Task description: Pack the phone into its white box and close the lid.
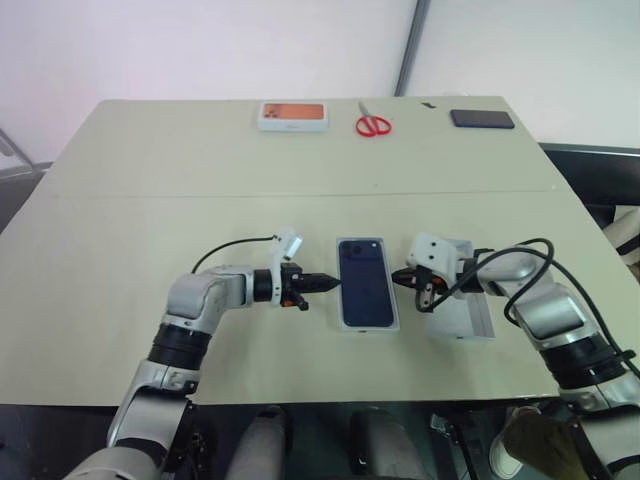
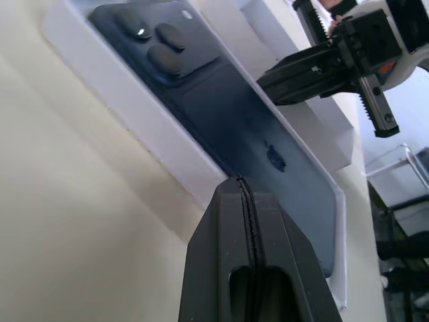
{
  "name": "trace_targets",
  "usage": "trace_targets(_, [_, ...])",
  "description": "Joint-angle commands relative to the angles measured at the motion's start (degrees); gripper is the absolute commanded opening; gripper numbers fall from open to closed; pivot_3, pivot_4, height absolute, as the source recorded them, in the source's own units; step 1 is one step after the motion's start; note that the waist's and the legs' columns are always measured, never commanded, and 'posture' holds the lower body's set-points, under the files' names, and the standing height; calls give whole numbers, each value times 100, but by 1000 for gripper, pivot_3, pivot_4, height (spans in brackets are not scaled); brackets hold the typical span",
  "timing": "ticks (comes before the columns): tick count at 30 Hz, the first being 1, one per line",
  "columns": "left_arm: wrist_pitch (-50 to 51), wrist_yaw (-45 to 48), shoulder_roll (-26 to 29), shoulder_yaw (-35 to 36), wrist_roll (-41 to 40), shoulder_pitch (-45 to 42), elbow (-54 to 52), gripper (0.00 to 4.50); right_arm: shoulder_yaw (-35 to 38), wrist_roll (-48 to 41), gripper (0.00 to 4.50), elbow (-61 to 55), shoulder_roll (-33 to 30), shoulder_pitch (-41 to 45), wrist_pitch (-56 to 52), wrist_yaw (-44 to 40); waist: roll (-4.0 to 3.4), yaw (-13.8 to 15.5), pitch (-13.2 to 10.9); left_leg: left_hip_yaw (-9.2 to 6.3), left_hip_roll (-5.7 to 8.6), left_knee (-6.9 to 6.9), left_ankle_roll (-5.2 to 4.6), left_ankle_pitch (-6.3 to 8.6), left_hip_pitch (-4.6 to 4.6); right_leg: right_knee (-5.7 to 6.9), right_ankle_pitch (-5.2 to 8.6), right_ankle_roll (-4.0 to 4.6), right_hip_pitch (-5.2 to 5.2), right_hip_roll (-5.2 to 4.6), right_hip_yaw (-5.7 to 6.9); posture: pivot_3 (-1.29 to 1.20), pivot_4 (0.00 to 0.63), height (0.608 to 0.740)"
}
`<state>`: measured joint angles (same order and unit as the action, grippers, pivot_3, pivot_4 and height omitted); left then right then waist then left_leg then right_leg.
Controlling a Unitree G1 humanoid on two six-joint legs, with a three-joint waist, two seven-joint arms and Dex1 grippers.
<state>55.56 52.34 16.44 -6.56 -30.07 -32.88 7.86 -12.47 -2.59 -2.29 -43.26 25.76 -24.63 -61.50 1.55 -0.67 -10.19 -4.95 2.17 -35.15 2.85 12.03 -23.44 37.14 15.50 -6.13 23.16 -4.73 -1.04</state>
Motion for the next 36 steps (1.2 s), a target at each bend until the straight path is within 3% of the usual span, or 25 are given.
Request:
trace_targets(1, [-173,88,-89,-96,-17,-223,56,0,230,-185,49,-352,-196,-97,-56,-132,0,0,0,1,0,0,0,0,0,0,0,0,0,0,0,0,150,740])
trace_targets(8, [-305,57,-209,-187,14,-243,116,0,278,-177,49,-218,-330,-111,19,-46,0,-13,0,1,-2,0,0,0,1,1,0,0,1,3,-1,0,150,740])
trace_targets(11, [-406,4,-145,81,-51,-344,196,0,320,-191,49,-205,-307,-69,60,36,0,-7,0,1,-1,0,0,0,1,1,0,0,1,2,-1,0,150,740])
trace_targets(16, [-667,66,248,247,57,-303,117,0,415,-328,49,-255,-218,-37,46,146,0,-18,0,2,-2,0,0,0,1,1,0,0,2,2,-2,0,150,740])
trace_targets(25, [-1768,324,1003,745,107,211,-201,0,455,-450,49,-448,-704,-567,20,-238,-1,11,0,1,-4,0,-1,1,0,-1,0,0,0,-3,-2,0,150,740])
trace_targets(31, [-1864,455,1268,854,14,463,-265,0,644,-563,49,-537,-827,-582,26,-217,-1,-2,-1,2,-4,0,-3,2,0,-2,0,1,0,-3,-2,0,150,740])
trace_targets(33, [-1736,535,1345,880,-84,515,-306,0,832,-899,49,-566,-681,-451,-453,-183,-1,-7,-1,1,-5,0,-3,2,1,-2,0,1,0,-2,-2,0,150,740])
trace_targets(36, [-1798,615,1396,1027,-201,585,-378,850,995,-1060,907,-638,-610,-389,-694,-33,-2,-10,-1,2,-7,0,-4,2,1,0,0,1,1,-1,-3,0,150,740])
